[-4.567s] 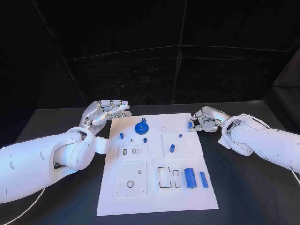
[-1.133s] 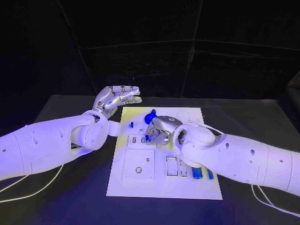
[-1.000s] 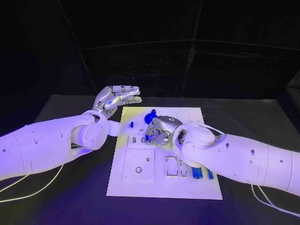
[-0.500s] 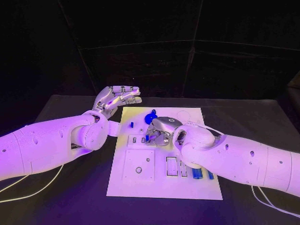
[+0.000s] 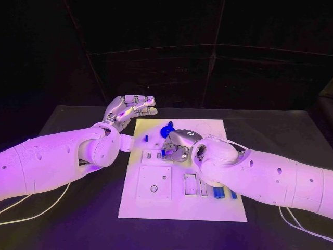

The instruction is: Assemble the parts on the task board

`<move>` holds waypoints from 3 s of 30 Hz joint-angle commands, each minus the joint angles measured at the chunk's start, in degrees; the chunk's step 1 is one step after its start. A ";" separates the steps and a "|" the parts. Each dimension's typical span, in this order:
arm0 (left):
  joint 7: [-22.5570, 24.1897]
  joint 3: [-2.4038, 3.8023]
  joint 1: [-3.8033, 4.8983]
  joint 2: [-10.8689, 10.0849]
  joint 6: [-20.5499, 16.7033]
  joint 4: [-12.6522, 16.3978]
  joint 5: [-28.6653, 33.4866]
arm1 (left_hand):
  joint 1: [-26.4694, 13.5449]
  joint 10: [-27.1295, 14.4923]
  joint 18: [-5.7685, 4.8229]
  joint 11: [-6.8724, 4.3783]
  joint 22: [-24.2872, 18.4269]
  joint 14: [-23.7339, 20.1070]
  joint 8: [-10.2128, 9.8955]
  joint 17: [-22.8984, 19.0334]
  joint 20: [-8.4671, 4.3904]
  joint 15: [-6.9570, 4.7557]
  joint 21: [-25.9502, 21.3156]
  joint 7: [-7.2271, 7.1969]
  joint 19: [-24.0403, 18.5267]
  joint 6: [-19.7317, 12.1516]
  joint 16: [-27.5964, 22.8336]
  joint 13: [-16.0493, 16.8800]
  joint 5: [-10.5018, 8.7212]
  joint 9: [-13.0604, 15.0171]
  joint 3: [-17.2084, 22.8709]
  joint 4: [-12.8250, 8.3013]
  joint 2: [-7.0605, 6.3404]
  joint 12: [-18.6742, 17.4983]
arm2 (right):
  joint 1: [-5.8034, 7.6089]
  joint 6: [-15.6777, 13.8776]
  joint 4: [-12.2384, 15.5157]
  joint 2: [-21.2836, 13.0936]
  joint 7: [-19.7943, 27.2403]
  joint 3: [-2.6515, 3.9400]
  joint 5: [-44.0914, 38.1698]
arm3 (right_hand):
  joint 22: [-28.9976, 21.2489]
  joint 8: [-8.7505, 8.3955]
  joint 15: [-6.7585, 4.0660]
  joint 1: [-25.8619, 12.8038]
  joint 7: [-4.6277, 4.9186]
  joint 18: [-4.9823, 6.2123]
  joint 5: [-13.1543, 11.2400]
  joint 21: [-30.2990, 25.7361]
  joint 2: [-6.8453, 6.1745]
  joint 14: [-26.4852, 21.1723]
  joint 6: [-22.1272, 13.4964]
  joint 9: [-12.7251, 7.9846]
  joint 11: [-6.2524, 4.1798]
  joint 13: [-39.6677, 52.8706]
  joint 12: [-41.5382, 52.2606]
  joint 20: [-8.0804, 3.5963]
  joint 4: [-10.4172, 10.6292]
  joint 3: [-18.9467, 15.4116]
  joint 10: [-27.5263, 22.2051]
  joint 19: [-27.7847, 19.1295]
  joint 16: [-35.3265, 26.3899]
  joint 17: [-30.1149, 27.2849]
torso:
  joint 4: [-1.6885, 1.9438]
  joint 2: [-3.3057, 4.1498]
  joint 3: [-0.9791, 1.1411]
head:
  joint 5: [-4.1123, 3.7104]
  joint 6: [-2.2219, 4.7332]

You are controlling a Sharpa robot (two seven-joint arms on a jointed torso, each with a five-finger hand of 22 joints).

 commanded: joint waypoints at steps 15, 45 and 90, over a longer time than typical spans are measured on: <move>0.00 0.05 0.08 0.01 0.91 0.06 0.06 | -0.65 0.34 0.71 0.00 -0.08 0.36 -0.29 -0.10 0.07 0.23 -0.30 0.20 0.47 0.38 -0.25 -0.05 0.22 -0.05 0.08 -0.40 0.09 -0.34 | -0.08 -1.06 0.08 -0.01 -1.10 -0.12 -0.36 | 4.74 -0.29 0.51 -2.46 -0.08 -0.09 0.11 -0.43 -1.13 3.10 -0.60 0.18 0.22 -0.50 -0.59 0.60 1.42 -1.64 -0.72 -0.09 -0.32 0.90 | 0.00 0.01 0.02 | 0.00 -0.15; -21.20 0.08 0.65 -2.46 8.74 -0.89 -21.88 | -5.76 21.70 0.58 -8.98 7.29 27.05 1.76 34.30 -10.64 -10.49 15.72 -7.49 25.47 9.16 41.60 5.93 0.42 1.57 -2.86 2.19 1.08 8.59 | 5.46 -8.77 13.12 -16.41 19.08 -0.02 19.56 | -4.52 0.48 1.57 2.61 1.41 2.10 0.34 -6.03 -1.30 0.53 -8.02 0.21 1.54 -12.43 -11.08 1.60 8.07 -10.27 -8.74 -6.95 -6.32 -8.66 | -0.21 -1.61 0.50 | 0.96 -0.51; -65.41 0.01 5.29 11.25 30.79 -7.74 -57.42 | -8.60 17.90 -6.41 -11.80 67.45 29.49 22.88 84.83 -13.36 -12.84 67.42 -10.48 34.96 1.69 80.95 55.51 0.21 22.54 -17.67 23.18 2.00 56.83 | 10.86 -7.91 6.66 -20.93 24.67 -0.05 39.11 | -40.49 1.34 0.54 8.81 0.43 7.92 -0.03 -35.85 2.89 -4.79 -5.25 0.11 0.46 -36.23 -34.65 0.52 6.23 -14.17 -12.15 -22.04 -43.62 -44.29 | -0.74 -2.95 1.10 | 1.96 -2.16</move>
